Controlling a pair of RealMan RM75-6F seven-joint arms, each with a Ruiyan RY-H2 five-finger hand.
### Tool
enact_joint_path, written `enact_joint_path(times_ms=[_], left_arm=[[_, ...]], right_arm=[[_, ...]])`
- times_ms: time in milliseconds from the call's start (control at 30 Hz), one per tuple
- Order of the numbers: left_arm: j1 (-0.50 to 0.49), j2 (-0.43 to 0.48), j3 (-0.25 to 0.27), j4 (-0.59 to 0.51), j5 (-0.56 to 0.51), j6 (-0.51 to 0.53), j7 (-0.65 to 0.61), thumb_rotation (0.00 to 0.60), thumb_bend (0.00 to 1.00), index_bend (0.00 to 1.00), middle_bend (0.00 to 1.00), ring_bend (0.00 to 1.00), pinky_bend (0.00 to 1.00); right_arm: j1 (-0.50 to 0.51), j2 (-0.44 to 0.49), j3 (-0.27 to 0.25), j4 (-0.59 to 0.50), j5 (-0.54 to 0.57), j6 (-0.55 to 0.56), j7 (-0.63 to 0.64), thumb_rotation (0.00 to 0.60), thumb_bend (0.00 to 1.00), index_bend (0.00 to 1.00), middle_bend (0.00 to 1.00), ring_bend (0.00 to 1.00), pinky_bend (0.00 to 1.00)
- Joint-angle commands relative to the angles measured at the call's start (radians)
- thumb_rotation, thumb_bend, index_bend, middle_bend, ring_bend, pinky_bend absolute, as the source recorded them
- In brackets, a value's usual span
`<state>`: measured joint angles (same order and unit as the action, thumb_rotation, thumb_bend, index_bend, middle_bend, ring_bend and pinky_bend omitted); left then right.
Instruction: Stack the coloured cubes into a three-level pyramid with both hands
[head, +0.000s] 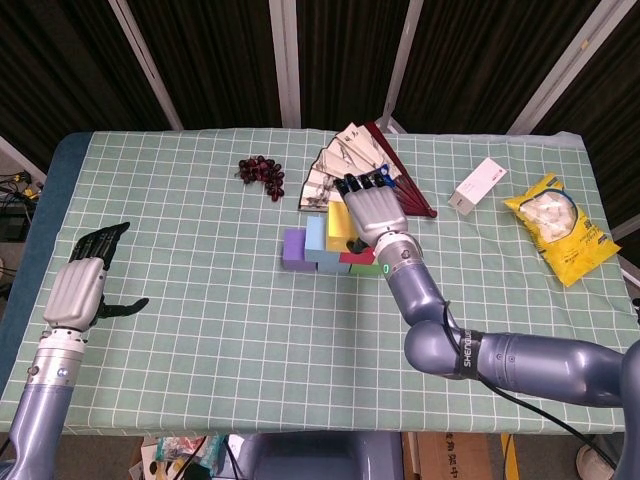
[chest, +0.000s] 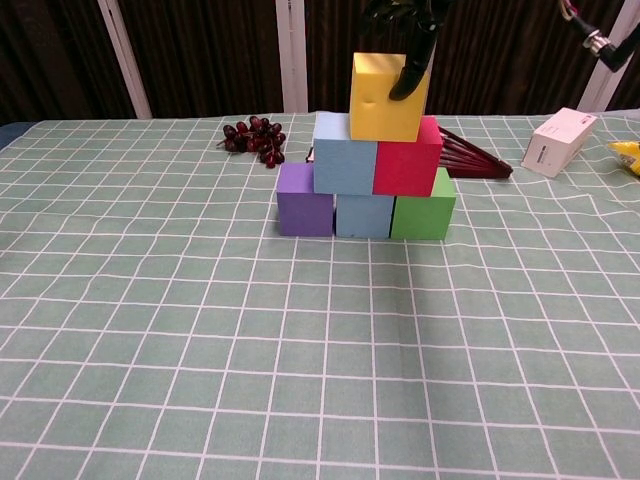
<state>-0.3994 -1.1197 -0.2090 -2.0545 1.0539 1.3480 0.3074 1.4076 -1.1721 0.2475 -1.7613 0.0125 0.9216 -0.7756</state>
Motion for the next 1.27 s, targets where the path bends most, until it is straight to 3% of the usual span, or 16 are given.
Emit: enact_joint_path(times_ms=[33, 333, 600, 700, 867, 1000, 1100, 1267], left_arm=[[0.0, 0.001, 0.0, -0.001, 0.002, 0.001, -0.002, 0.6, 0.15, 0.0, 0.07, 0.06, 0.05], [0.005, 0.005, 0.004, -0.012, 0.02, 0.007, -0.004, 0.6, 0.15, 0.0, 0.07, 0.06, 0.05], [0.014, -0.007, 0.014, 0.003, 0.057, 0.027, -0.01, 0.6, 0.15, 0.0, 0.07, 0.06, 0.05], [0.022, -0.025, 0.024, 0.025, 0.087, 0.041, -0.013, 0.6, 0.15, 0.0, 0.06, 0.06, 0.05], [0.055, -0.061, 0.07, 0.087, 0.15, 0.065, -0.043, 0.6, 0.15, 0.0, 0.05, 0.06, 0.05], [0.115, -0.075, 0.12, 0.141, 0.211, 0.113, -0.106, 0.6, 0.14, 0.0, 0.03, 0.05, 0.04], [0.15, -0.079, 0.147, 0.194, 0.267, 0.155, -0.127, 0.6, 0.14, 0.0, 0.01, 0.04, 0.04], [0.206, -0.081, 0.179, 0.277, 0.345, 0.229, -0.166, 0.6, 0.12, 0.0, 0.0, 0.03, 0.03]], right_arm=[[-0.004, 0.022, -0.001, -0.033, -0.005, 0.017, 0.001, 0.6, 0.24, 0.0, 0.02, 0.0, 0.0], [-0.083, 0.159, -0.02, -0.219, -0.092, 0.1, 0.042, 0.6, 0.24, 0.0, 0.01, 0.0, 0.0], [-0.333, 0.303, -0.122, -0.395, -0.413, 0.307, 0.175, 0.6, 0.24, 0.0, 0.01, 0.0, 0.0], [-0.498, 0.321, -0.204, -0.429, -0.597, 0.434, 0.277, 0.6, 0.24, 0.0, 0.01, 0.0, 0.0], [-0.747, 0.29, -0.355, -0.38, -0.873, 0.572, 0.424, 0.6, 0.24, 0.0, 0.01, 0.0, 0.0], [-0.93, 0.235, -0.455, -0.265, -1.064, 0.665, 0.542, 0.6, 0.24, 0.0, 0.01, 0.0, 0.0], [-1.024, 0.186, -0.49, -0.159, -1.151, 0.713, 0.598, 0.6, 0.24, 0.0, 0.01, 0.0, 0.0], [-1.133, 0.138, -0.49, -0.018, -1.243, 0.783, 0.685, 0.6, 0.24, 0.0, 0.0, 0.0, 0.0]])
